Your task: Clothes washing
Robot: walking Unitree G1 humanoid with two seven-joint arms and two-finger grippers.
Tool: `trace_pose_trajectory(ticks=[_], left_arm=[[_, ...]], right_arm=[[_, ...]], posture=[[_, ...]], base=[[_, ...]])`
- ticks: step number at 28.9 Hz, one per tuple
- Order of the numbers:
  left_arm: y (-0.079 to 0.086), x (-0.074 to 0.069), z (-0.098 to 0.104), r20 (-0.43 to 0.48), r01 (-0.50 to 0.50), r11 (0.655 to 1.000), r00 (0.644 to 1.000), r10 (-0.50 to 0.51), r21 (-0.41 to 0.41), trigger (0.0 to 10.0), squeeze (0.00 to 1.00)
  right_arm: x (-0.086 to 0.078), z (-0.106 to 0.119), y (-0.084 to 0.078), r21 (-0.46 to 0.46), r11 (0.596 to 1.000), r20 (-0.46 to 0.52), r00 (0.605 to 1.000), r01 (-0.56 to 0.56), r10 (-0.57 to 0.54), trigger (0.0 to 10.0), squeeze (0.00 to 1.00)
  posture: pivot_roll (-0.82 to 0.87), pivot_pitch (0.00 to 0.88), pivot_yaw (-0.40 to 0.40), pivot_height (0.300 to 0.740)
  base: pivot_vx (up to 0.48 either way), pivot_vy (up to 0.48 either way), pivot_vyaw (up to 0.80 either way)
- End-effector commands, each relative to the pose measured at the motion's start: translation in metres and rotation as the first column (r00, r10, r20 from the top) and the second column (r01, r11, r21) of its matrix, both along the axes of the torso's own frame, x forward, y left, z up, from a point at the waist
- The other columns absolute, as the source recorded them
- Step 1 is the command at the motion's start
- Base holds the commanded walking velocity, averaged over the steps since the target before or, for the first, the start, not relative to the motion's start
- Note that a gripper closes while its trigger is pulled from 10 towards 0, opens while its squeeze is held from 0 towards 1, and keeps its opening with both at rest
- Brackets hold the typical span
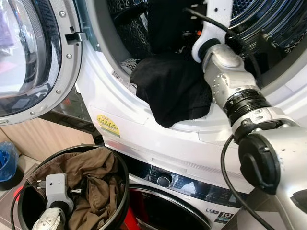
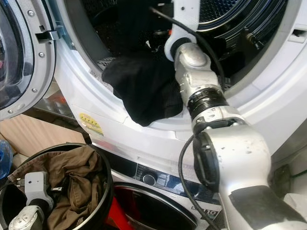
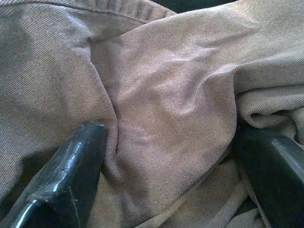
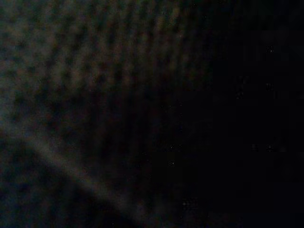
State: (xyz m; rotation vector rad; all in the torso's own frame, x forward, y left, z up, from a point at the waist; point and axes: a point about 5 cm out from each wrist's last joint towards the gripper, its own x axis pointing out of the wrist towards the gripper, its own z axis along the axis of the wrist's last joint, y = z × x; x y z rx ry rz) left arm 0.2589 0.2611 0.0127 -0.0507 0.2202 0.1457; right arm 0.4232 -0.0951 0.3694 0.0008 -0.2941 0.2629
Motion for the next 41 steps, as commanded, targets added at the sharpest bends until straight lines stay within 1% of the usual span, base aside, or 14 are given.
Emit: trace_pose_trajectory(ticks=[1, 4, 7, 10, 25, 31, 33, 36, 40, 41], left_arm=[[-0.011, -0.012, -0.019, -0.098, 0.034, 0.999, 0.994, -0.036, -0.024, 10.0, 0.0], [-0.008, -0.015, -0.02, -0.102, 0.024, 1.0, 0.994, -0.026, -0.016, 10.0, 0.0], [-0.006, -0.017, -0.021, -0.102, 0.012, 1.0, 0.995, -0.013, -0.015, 10.0, 0.0], [-0.005, -0.02, -0.023, -0.115, 0.012, 1.0, 0.993, -0.013, -0.01, 10.0, 0.0], [-0.003, -0.02, -0.021, -0.101, 0.003, 1.0, 0.995, -0.004, -0.008, 10.0, 0.0], [0.0, -0.02, -0.02, -0.101, 0.0, 1.0, 0.995, 0.001, 0.0, 10.0, 0.0], [0.004, -0.025, -0.02, -0.089, -0.032, 0.999, 0.995, 0.033, 0.014, 10.0, 0.0], [0.004, -0.027, -0.021, -0.084, -0.042, 0.999, 0.996, 0.043, 0.016, 10.0, 0.0], [0.009, -0.035, -0.019, -0.04, -0.09, 0.996, 0.995, 0.091, 0.026, 10.0, 0.0], [0.01, -0.04, -0.02, -0.038, -0.098, 0.995, 0.994, 0.099, 0.032, 10.0, 0.0]], right_arm=[[0.0, -0.001, 0.0, 0.002, 1.0, -0.008, 1.0, -0.003, 0.003, 10.0, 1.0], [0.0, -0.004, 0.001, 0.035, 0.999, -0.017, 1.0, -0.02, 0.021, 10.0, 1.0], [0.001, -0.005, 0.001, 0.025, 0.999, -0.018, 0.999, -0.028, 0.028, 10.0, 1.0], [0.001, -0.006, -0.001, 0.038, 0.999, -0.019, 1.0, -0.022, 0.023, 10.0, 1.0], [0.001, -0.005, -0.002, 0.049, 0.998, -0.015, 0.999, -0.032, 0.033, 10.0, 1.0], [0.001, -0.006, -0.002, 0.051, 0.998, -0.017, 0.999, -0.034, 0.035, 10.0, 1.0], [0.001, -0.006, -0.002, 0.054, 0.998, -0.012, 0.999, -0.039, 0.04, 10.0, 1.0], [0.001, -0.006, -0.002, 0.056, 0.998, -0.009, 0.999, -0.042, 0.042, 10.0, 1.0], [0.001, -0.007, -0.001, 0.058, 0.997, -0.012, 0.999, -0.047, 0.048, 10.0, 1.0], [0.0, -0.007, 0.0, 0.056, 0.997, -0.011, 0.999, -0.053, 0.053, 10.0, 1.0]], posture=[[0.01, 0.006, -0.004, 0.74], [0.01, 0.006, -0.016, 0.74], [0.0, 0.007, -0.02, 0.74], [0.0, 0.0, -0.018, 0.74], [0.01, 0.002, -0.015, 0.74], [0.01, 0.005, 0.004, 0.74], [0.02, 0.014, 0.007, 0.74], [0.02, 0.015, 0.007, 0.74], [0.03, 0.018, 0.01, 0.74], [0.03, 0.019, 0.01, 0.74]], base=[[0.0, 0.0, 0.0], [0.0, 0.0, 0.0], [0.0, 0.0, 0.0], [0.0, 0.0, 0.0], [0.0, 0.0, 0.0], [0.0, 0.0, 0.0], [0.0, 0.0, 0.0], [0.0, 0.0, 0.0], [0.0, 0.0, 0.0], [0.0, 0.0, 0.0]])
